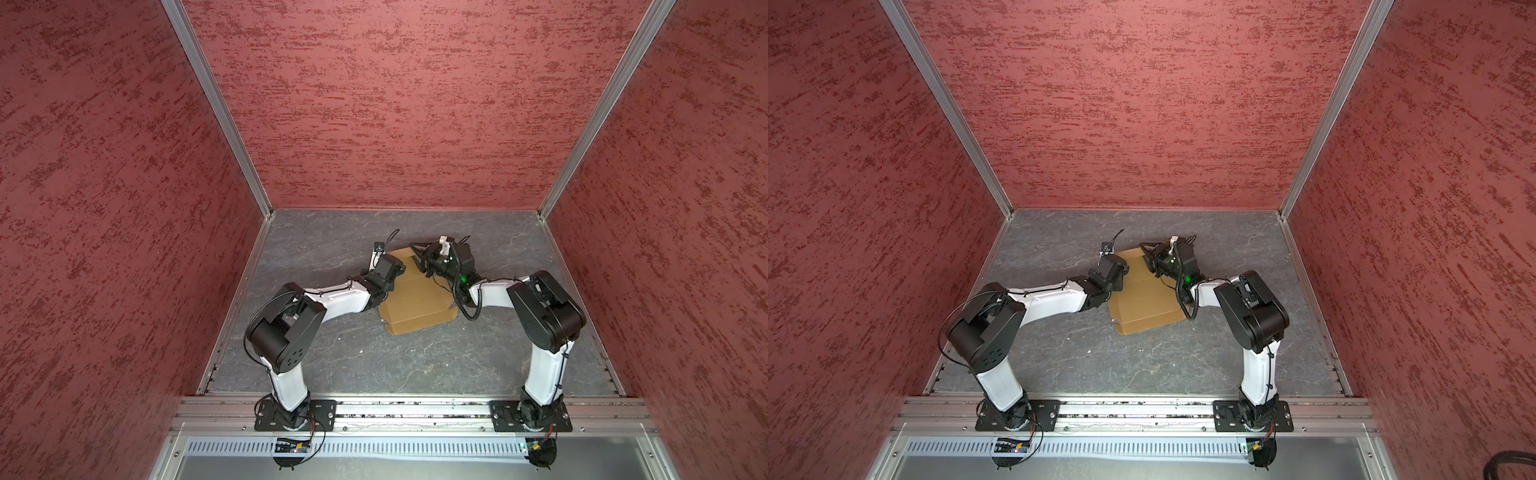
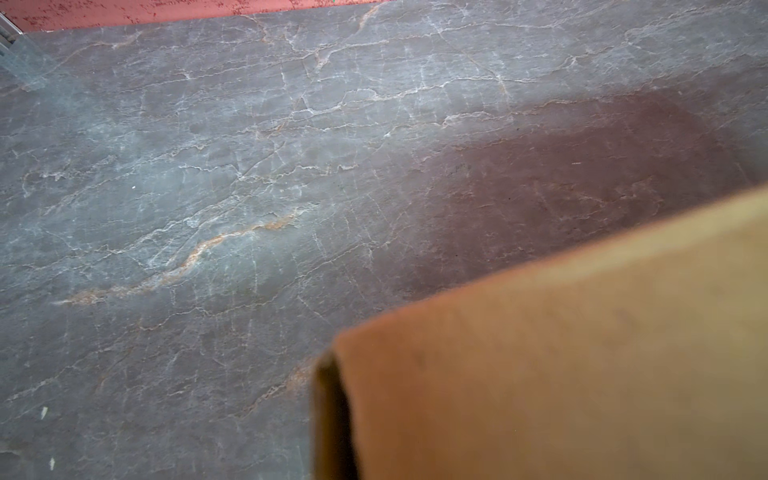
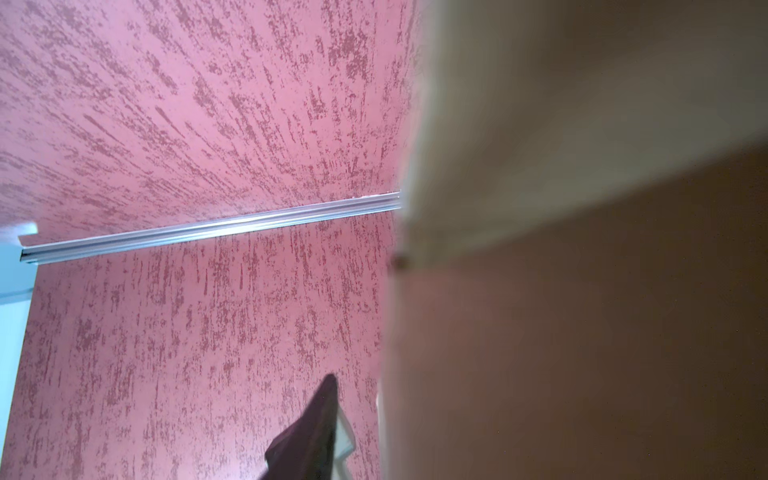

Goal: Fold the paper box

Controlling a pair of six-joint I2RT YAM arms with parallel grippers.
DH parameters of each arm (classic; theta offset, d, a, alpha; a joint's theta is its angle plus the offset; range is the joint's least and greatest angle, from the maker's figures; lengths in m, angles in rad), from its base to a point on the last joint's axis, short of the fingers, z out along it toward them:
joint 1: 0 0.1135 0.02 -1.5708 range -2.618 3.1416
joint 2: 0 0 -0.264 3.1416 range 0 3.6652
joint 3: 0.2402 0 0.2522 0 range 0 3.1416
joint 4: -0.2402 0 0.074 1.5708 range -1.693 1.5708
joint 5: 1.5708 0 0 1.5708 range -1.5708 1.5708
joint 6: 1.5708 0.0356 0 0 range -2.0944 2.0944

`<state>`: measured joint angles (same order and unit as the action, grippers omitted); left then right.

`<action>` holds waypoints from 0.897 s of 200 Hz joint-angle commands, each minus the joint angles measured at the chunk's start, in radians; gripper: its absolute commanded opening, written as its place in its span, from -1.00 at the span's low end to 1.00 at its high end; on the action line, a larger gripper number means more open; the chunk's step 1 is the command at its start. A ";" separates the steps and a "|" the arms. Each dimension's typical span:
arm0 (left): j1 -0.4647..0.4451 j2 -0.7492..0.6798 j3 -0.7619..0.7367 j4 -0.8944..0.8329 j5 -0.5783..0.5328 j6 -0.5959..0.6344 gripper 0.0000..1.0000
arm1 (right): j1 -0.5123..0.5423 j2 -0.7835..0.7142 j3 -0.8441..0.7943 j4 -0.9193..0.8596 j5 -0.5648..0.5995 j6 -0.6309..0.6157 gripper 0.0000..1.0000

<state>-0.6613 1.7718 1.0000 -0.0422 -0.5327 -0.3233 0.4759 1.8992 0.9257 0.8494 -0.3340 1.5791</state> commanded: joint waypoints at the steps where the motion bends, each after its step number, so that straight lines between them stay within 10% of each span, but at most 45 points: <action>1: -0.007 -0.022 0.009 0.018 0.006 0.048 -1.00 | 0.006 -0.092 -0.040 0.005 -0.003 0.008 -0.02; 100: 0.030 -0.051 0.030 -0.005 0.084 0.101 -1.00 | 0.041 -0.653 -0.231 -0.706 0.017 -0.411 0.20; 179: 0.031 -0.015 0.000 -0.025 0.063 0.034 -1.00 | 0.047 -0.826 -0.216 -0.865 0.009 -0.628 0.04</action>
<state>-0.6331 1.7454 1.0069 -0.0551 -0.4709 -0.2615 0.5163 1.0954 0.6552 0.0513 -0.3527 1.0775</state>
